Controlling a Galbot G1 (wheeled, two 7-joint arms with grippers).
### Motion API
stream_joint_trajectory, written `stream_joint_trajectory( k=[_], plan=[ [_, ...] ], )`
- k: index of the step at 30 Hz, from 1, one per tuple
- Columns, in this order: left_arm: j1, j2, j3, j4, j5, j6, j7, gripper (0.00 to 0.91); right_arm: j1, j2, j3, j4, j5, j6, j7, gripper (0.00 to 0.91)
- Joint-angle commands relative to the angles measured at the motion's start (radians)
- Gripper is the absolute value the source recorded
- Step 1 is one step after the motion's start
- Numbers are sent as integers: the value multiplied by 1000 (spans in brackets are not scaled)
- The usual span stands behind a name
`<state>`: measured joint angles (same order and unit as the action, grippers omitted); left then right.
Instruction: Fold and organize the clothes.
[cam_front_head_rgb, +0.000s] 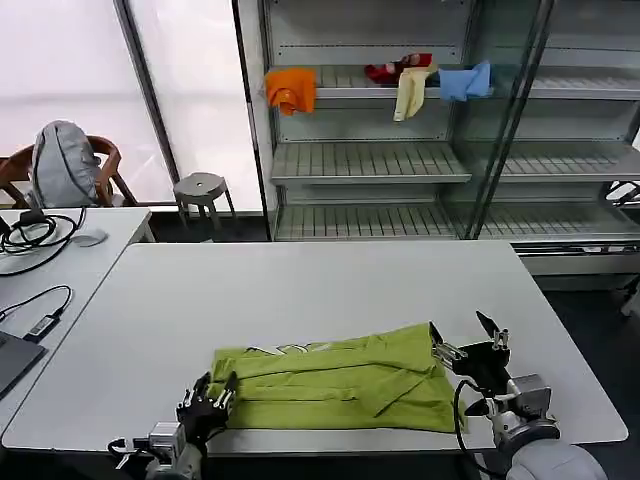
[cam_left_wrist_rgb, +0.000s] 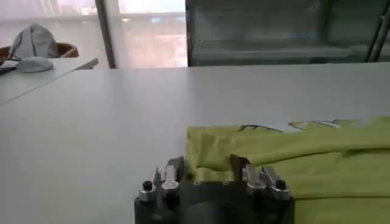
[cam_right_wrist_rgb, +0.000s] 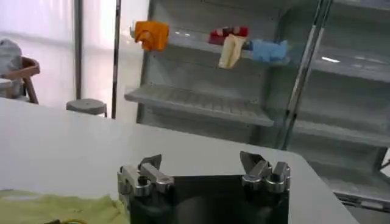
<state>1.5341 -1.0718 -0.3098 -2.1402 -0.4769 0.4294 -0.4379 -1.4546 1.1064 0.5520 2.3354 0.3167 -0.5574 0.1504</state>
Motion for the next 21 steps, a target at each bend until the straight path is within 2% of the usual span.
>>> stream_joint_trajectory(
  k=[1, 10, 13, 21],
  plan=[
    [1, -3, 13, 9, 13, 9, -7, 20, -6, 2, 4, 6, -3, 0, 0, 907],
    [-18, -8, -25, 28, 66, 11, 29, 20, -8, 2, -6, 6, -17, -8, 0, 907],
    [-24, 25, -120, 30, 100, 13, 105, 20, -2, 1, -2, 4, -17, -8, 1, 907],
    [-4, 122, -496, 45, 84, 92, 255, 20, 1, 7, -8, 10, -18, -16, 0, 907]
  ],
)
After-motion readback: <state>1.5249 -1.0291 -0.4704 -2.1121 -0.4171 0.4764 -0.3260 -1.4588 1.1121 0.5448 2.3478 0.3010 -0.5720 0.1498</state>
